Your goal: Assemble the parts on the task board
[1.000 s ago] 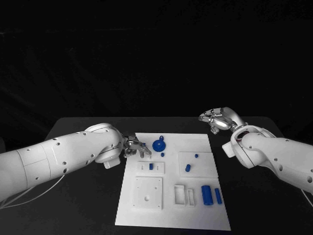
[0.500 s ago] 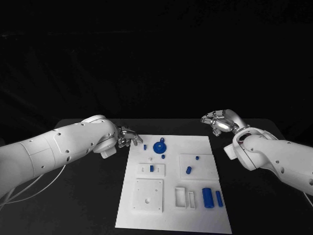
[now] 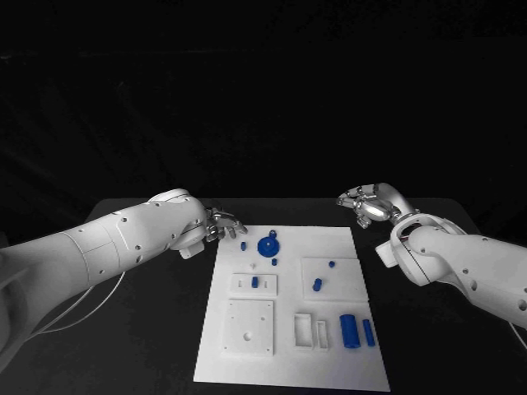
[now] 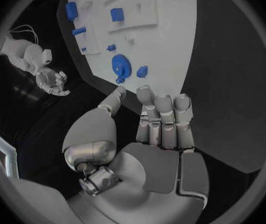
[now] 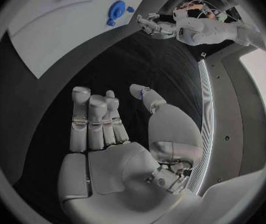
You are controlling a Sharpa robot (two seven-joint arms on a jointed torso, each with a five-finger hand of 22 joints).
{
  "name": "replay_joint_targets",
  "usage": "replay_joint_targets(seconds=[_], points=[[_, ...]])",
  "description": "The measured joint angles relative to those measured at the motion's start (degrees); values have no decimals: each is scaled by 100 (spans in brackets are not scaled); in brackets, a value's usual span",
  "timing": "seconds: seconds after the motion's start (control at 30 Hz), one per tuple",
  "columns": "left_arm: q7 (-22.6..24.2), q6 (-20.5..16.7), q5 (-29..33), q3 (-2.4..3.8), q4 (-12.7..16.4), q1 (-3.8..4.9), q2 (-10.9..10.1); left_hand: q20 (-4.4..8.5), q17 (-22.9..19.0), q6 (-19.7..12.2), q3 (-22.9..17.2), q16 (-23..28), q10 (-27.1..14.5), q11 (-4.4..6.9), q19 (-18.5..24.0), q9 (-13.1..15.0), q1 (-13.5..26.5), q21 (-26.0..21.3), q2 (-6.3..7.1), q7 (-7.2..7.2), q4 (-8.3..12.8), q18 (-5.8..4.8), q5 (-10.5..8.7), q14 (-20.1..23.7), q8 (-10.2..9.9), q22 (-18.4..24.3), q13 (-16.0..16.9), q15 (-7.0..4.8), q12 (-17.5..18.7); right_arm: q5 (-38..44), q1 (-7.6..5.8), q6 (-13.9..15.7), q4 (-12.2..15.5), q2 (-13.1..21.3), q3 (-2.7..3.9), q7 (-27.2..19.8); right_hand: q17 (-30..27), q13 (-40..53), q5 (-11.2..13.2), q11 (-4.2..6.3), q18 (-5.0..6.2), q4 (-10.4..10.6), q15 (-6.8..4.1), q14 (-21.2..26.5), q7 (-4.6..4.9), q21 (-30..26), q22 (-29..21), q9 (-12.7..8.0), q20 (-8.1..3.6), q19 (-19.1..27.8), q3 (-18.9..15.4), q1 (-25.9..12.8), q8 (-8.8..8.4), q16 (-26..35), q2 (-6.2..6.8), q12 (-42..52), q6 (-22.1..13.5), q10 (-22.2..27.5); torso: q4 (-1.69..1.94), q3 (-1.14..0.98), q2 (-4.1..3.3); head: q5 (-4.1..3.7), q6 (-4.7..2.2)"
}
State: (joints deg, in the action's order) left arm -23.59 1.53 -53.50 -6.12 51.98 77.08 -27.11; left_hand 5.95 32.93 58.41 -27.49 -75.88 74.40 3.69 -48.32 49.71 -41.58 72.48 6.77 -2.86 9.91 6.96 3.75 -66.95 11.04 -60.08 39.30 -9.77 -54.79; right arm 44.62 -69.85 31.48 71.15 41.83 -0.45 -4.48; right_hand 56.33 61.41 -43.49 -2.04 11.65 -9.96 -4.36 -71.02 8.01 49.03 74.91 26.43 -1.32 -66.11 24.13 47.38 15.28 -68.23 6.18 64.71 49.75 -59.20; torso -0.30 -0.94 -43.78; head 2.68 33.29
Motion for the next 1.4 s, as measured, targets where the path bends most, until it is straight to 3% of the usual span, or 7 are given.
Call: replay_joint_targets(seconds=[0.4, 0.9, 1.1, 1.2, 1.4], points=[[49, 192, -170, -5, -257, -96, 177, 1, -5, -34, -11, 0, 14, -15, 39, -37, 46, -15, 196, -24, -151, 2, -45, 2, 0, -1, 7, 19, 21, -3, 0, 0, 0, -6, 0, -3, 0, -5, 0, 0, 1, 0, 1, 1, 1, 0, 0, 0, 1, 0, 0, 0, 0, 0, 0, 0, -2, 0, -17, 4, -17, -9, 22], [83, 304, -267, -7, -411, -148, 268, -1, -5, -46, -42, 0, -8, -32, 40, -49, 38, -15, 202, -19, -211, 5, -44, 11, 0, -1, 16, 29, 21, -4, 0, 0, 1, -14, 0, -6, 1, -11, 0, 0, 0, 0, 1, 1, -10, 0, -1, 0, 2, 1, 0, 0, 0, 0, 0, 23, -10, 0, -7, 6, -7, -36, 32], [95, 341, -274, -8, -488, -189, 297, -1, -5, -65, -42, 0, -8, -32, 40, -56, -39, -15, 125, -35, -211, 11, -44, 12, 0, -10, 24, 33, 21, -5, 0, 0, 4, -16, 0, -7, 1, -11, 0, 0, 0, 0, 1, 1, -11, 0, -1, 1, 2, 1, 0, 0, 0, 0, 0, 23, -9, 0, -7, 7, -7, -41, 37], [106, 358, -274, -9, -524, -204, 318, -1, -5, -72, -17, 0, -9, -32, 40, -63, -74, -15, 25, -30, -187, 12, -44, 19, 0, -16, 31, 41, 21, -5, 0, 0, 7, -14, 0, -8, 1, -10, 0, 0, 0, 0, 1, 1, -11, 0, -1, 1, 2, 1, 0, 0, 0, 0, 0, 23, -9, 0, -10, 7, -8, -45, 43], [132, 371, -265, -10, -566, -224, 352, -1, -5, -83, -2, 0, -9, -31, 40, -69, -94, -15, -15, -39, -171, 12, -44, 13, 1, -18, 38, 49, 21, -6, 0, 0, 14, -12, 0, -8, 1, -11, 0, 0, 0, 0, 2, 1, -12, 0, -1, 1, 2, 1, 0, 0, 0, 0, 0, 23, -9, 0, -13, 7, -12, -53, 53]])
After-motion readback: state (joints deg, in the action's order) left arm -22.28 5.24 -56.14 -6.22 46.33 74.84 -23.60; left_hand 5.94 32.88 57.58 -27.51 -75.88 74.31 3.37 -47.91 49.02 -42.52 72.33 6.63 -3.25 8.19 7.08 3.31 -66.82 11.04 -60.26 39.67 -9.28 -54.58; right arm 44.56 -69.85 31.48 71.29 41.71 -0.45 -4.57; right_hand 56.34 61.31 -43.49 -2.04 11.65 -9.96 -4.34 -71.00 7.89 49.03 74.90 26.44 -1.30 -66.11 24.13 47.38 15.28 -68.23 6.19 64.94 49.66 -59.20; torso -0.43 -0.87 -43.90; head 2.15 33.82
